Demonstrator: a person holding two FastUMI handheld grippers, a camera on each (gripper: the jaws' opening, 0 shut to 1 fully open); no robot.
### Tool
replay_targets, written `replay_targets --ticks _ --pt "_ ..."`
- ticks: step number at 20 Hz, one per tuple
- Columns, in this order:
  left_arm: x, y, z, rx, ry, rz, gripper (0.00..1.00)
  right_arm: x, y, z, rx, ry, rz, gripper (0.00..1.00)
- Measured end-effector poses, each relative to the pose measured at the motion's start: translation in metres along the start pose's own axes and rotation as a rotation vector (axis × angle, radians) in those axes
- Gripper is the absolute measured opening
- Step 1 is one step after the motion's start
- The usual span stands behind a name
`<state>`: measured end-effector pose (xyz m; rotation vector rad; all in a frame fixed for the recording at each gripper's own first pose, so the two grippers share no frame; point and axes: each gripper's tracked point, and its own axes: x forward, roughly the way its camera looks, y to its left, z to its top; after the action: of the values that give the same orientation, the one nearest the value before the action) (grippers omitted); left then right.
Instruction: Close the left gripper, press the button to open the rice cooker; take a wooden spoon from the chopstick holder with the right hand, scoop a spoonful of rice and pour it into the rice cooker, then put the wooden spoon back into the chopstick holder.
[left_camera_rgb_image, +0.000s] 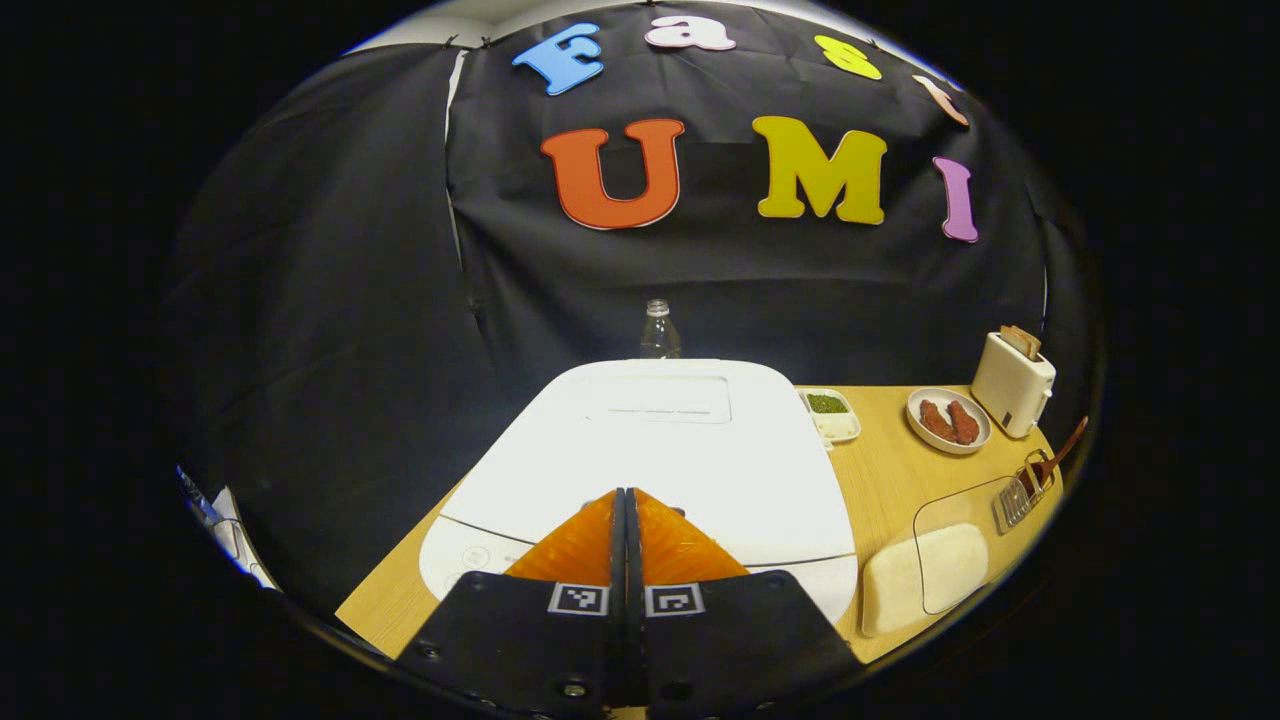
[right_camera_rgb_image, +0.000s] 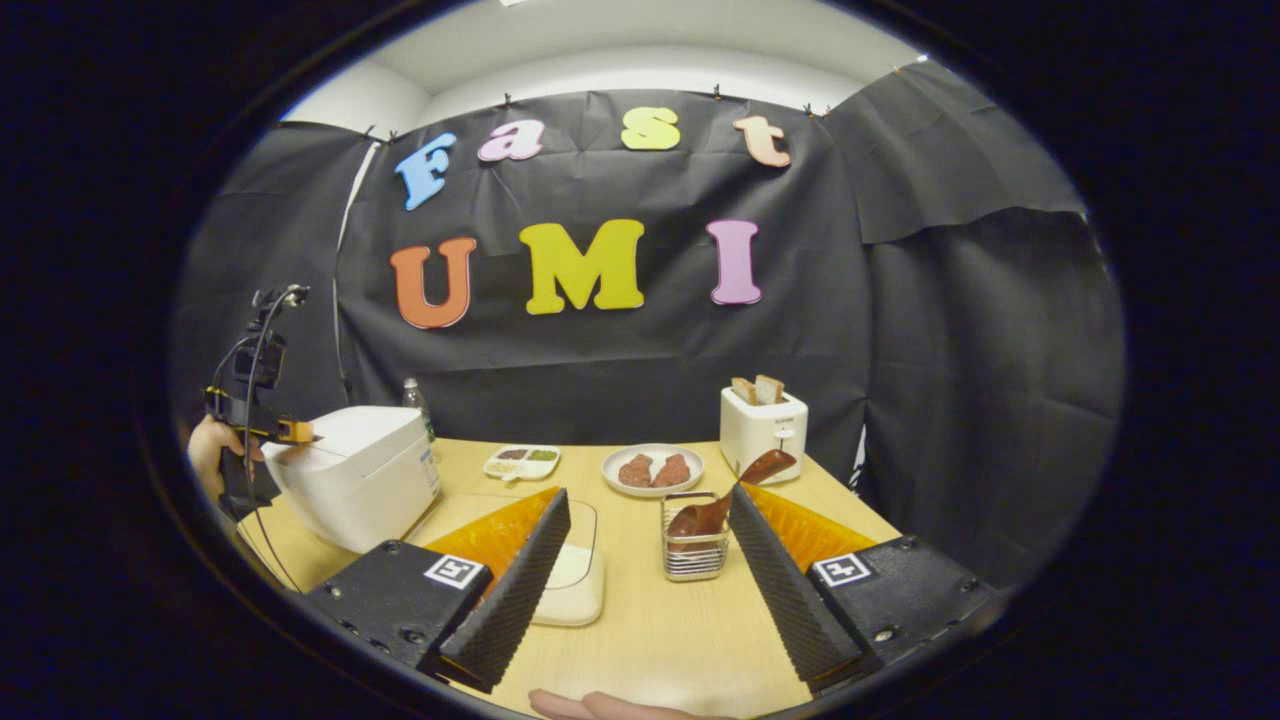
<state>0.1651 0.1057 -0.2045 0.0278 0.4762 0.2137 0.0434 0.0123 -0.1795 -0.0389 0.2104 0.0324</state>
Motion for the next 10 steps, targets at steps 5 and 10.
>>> replay_targets --ticks 5,10 --pt "-0.052 0.003 0.047 -0.013 -0.174 0.005 0.10 -0.012 -0.007 0.001 -0.010 -0.006 -0.021 0.99" --pt "-0.113 -0.001 0.062 -0.026 -0.283 -0.006 0.87 -0.026 -0.009 0.008 -0.010 -0.029 -0.028 0.99"
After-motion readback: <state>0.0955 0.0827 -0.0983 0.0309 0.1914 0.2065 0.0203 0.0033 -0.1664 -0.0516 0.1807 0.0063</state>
